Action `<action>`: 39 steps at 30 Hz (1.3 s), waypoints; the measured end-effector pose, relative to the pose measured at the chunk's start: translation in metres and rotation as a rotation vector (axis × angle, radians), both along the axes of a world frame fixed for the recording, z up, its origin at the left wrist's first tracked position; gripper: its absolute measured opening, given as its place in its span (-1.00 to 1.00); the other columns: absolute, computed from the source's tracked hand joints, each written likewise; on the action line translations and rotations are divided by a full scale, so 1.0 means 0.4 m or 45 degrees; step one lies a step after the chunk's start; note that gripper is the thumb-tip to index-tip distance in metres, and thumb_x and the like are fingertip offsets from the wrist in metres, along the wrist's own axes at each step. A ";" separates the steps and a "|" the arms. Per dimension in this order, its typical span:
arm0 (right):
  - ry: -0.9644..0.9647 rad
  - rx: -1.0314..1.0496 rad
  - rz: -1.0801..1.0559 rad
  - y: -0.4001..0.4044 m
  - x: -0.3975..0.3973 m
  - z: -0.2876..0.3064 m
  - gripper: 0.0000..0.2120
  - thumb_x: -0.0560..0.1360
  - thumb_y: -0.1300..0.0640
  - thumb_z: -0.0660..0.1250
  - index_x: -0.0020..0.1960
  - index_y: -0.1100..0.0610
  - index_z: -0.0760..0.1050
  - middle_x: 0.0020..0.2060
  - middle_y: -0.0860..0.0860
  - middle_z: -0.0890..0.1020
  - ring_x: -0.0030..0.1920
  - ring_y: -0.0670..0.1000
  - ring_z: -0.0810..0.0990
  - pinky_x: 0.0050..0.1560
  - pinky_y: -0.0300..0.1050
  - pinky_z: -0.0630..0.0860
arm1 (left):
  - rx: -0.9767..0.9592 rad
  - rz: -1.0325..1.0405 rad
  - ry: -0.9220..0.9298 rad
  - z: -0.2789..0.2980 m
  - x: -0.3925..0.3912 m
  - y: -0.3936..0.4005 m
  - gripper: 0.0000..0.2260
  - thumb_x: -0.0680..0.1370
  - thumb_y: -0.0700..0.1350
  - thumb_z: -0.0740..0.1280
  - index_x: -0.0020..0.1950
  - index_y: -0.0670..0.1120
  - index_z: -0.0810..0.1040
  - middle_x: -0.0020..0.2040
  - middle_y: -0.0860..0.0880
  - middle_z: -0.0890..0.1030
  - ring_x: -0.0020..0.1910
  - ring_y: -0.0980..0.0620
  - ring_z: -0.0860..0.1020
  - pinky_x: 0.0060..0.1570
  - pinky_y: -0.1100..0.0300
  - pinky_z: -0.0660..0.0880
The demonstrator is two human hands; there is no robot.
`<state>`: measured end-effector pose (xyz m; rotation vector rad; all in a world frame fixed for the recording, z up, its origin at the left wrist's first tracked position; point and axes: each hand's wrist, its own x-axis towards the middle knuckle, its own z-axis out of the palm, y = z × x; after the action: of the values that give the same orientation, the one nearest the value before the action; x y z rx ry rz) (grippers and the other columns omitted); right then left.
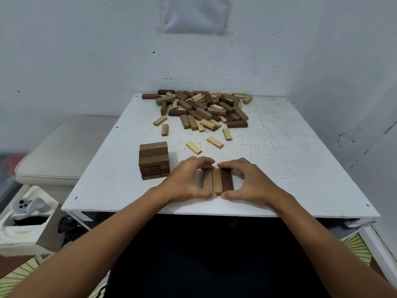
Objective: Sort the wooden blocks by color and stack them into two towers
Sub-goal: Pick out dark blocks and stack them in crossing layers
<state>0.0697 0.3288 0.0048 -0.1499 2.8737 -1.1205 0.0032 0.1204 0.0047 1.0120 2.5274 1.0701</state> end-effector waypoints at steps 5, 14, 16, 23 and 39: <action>0.100 -0.049 0.035 0.009 -0.007 0.043 -0.28 0.23 -0.02 0.58 0.35 -0.17 0.43 0.24 -0.10 0.49 0.20 -0.20 0.42 0.02 -0.34 0.34 | 0.029 0.010 0.053 0.049 -0.003 -0.002 -0.28 0.30 -0.02 0.61 0.40 -0.03 0.42 0.26 0.03 0.53 0.20 0.23 0.46 -0.01 0.62 0.30; 0.271 -0.059 0.192 -0.066 -0.104 0.155 -0.29 0.19 -0.08 0.53 0.33 -0.04 0.51 0.20 -0.10 0.55 0.14 -0.23 0.45 -0.08 -0.47 0.31 | 0.127 0.107 0.243 0.157 -0.049 -0.091 -0.29 0.22 0.01 0.65 0.32 -0.08 0.51 0.19 0.00 0.58 0.17 0.16 0.52 -0.01 0.56 0.35; 0.283 -0.067 0.217 -0.094 -0.132 0.164 -0.30 0.18 -0.07 0.52 0.32 -0.03 0.52 0.19 -0.12 0.55 0.13 -0.25 0.45 -0.10 -0.47 0.31 | 0.141 0.130 0.243 0.175 -0.060 -0.120 -0.29 0.20 0.00 0.64 0.30 -0.11 0.52 0.15 0.03 0.58 0.12 0.21 0.52 -0.04 0.57 0.34; 0.303 -0.089 0.338 -0.204 -0.228 0.181 -0.36 0.19 -0.07 0.51 0.27 -0.03 0.55 0.09 -0.22 0.55 0.08 -0.35 0.43 -0.10 -0.48 0.30 | 0.121 0.235 0.239 0.201 -0.110 -0.228 -0.19 0.11 0.26 0.48 0.29 -0.08 0.54 0.12 0.09 0.61 0.08 0.33 0.51 -0.13 0.54 0.32; 0.123 -0.104 0.396 -0.273 -0.301 0.136 -0.37 0.21 -0.02 0.54 0.27 -0.05 0.52 0.10 -0.18 0.55 0.16 -0.18 0.47 -0.10 -0.33 0.32 | 0.063 0.315 0.083 0.146 -0.153 -0.292 -0.14 0.07 0.27 0.48 0.34 -0.01 0.48 0.09 0.23 0.56 0.08 0.49 0.45 -0.04 0.43 0.37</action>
<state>-0.0508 0.2197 0.0593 -0.6460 2.7535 -1.1948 -0.0579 0.0035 0.0633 0.7709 2.7467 1.1872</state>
